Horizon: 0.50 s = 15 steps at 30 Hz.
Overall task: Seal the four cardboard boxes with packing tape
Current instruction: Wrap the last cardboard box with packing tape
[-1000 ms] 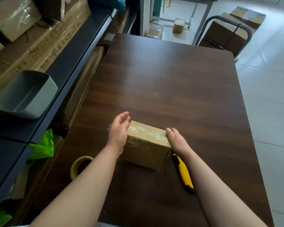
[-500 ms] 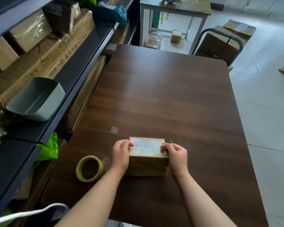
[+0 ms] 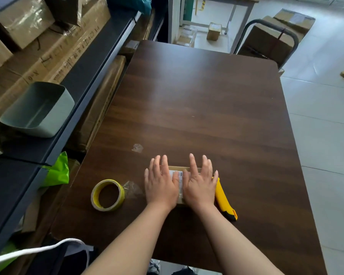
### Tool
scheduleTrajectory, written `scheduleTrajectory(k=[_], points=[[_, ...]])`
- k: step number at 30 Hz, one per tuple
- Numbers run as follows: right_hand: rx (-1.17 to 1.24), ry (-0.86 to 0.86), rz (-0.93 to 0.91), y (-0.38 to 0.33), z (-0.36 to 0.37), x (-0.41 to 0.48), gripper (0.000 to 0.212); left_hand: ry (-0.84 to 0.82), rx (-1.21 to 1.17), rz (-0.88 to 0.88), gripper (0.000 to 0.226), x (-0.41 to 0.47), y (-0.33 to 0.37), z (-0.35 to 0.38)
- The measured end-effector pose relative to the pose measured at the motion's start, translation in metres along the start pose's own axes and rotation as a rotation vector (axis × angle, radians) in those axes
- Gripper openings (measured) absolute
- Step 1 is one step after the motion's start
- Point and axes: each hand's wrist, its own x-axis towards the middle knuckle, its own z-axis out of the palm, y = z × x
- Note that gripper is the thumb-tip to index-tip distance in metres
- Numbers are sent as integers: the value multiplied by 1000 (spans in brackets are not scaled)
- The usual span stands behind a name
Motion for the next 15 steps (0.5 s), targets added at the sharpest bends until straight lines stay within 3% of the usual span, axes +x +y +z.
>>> scheduleTrajectory(k=[4,15], points=[[-22,-8,8,3,11,1,54,-101,0,22,62,2,-4,10],[112,-133,-43,10,-1,4,49,-123,-165,90,61,6,-16,10]])
